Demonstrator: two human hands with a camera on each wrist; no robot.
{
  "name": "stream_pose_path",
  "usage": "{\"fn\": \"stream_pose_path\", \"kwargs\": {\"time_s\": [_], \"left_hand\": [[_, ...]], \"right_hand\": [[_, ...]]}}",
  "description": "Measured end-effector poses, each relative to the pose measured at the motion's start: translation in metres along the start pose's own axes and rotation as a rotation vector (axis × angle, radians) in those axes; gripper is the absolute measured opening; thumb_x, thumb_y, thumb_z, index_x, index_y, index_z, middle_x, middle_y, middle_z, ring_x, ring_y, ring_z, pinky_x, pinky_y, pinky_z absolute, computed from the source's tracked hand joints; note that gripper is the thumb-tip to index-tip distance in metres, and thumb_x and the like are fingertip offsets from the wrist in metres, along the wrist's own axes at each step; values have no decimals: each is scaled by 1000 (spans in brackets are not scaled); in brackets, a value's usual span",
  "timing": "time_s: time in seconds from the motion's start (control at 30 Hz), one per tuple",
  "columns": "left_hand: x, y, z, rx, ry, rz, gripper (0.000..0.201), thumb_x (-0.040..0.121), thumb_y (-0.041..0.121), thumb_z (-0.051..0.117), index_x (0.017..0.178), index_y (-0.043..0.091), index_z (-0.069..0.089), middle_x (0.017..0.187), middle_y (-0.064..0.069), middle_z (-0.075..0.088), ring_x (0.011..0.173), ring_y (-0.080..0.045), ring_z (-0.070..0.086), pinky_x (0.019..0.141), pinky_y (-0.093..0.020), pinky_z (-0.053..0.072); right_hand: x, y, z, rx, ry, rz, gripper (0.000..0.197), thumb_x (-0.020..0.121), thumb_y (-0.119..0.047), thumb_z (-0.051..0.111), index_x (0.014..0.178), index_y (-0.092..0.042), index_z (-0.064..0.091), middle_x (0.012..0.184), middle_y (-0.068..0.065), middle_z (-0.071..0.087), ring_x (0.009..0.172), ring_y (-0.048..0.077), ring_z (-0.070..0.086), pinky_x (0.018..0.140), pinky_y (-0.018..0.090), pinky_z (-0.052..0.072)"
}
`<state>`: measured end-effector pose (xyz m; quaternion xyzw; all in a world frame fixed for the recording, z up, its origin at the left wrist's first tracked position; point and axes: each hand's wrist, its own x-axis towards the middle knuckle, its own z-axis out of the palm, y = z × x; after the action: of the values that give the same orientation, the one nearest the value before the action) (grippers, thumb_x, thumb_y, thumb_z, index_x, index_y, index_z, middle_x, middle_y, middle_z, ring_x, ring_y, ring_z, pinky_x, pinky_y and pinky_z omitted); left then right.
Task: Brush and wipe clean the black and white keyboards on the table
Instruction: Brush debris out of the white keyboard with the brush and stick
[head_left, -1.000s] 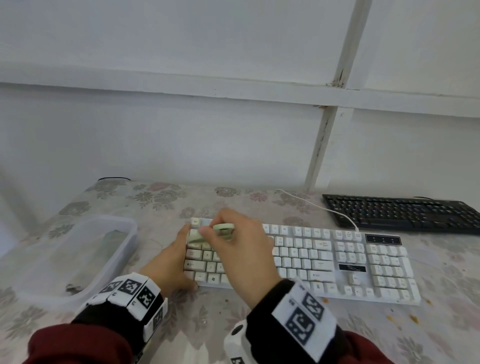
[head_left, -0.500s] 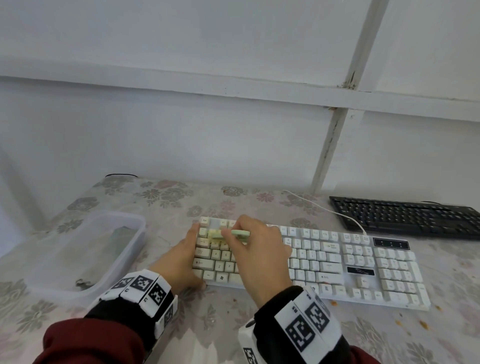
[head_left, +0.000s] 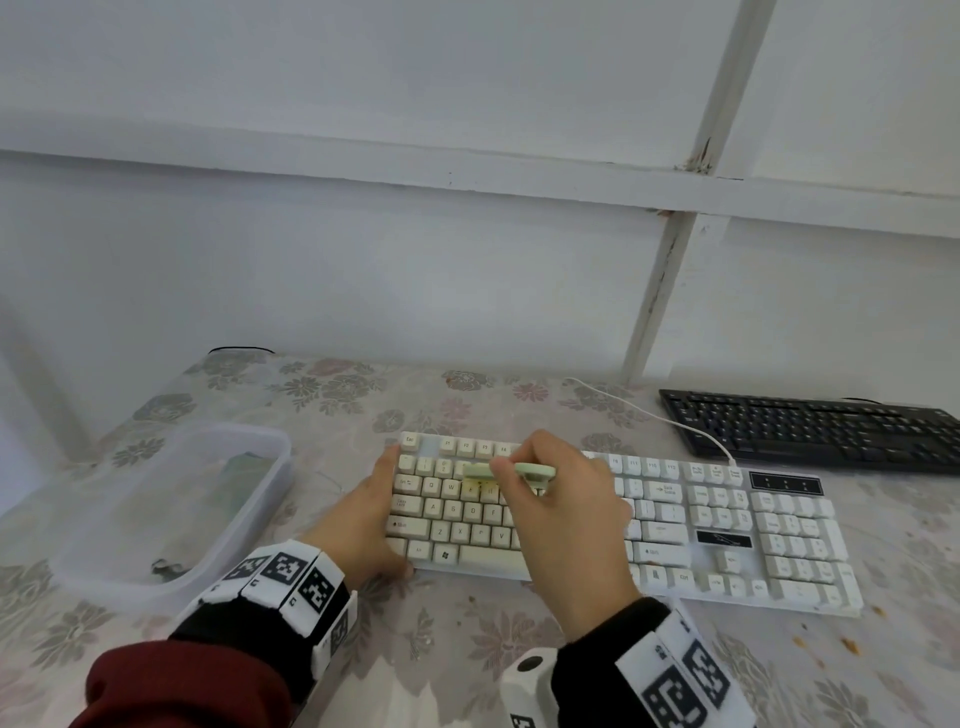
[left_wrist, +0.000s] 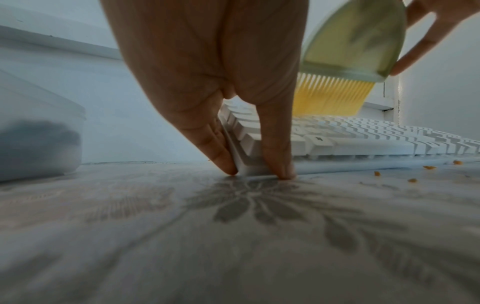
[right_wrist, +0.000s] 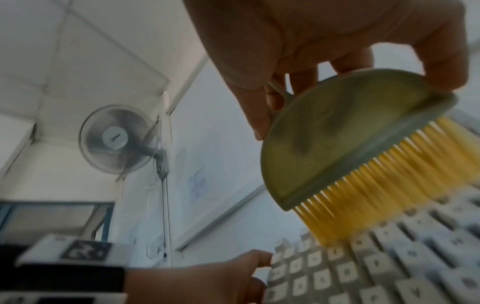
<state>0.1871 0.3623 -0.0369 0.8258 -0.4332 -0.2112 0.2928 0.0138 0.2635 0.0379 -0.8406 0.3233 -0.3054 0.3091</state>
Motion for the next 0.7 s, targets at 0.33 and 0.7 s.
{"fn": "stream_pose_path", "kwargs": {"time_s": [0.33, 0.7], "left_hand": [[-1, 2, -1, 1, -11, -17, 126, 59, 11, 82, 145, 33, -7, 125, 5, 50, 108, -11, 53, 93, -25, 45], [-1, 3, -1, -7, -4, -7, 125, 57, 11, 82, 144, 37, -4, 125, 6, 52, 106, -11, 55, 90, -27, 48]], "right_hand": [[2, 45, -20, 157, 88, 12, 24, 85, -34, 64, 65, -27, 53, 65, -8, 57, 76, 25, 51, 79, 46, 45], [2, 65, -48, 222, 72, 41, 22, 85, -30, 65, 66, -24, 56, 63, -16, 56, 61, 12, 34, 62, 28, 31]]}}
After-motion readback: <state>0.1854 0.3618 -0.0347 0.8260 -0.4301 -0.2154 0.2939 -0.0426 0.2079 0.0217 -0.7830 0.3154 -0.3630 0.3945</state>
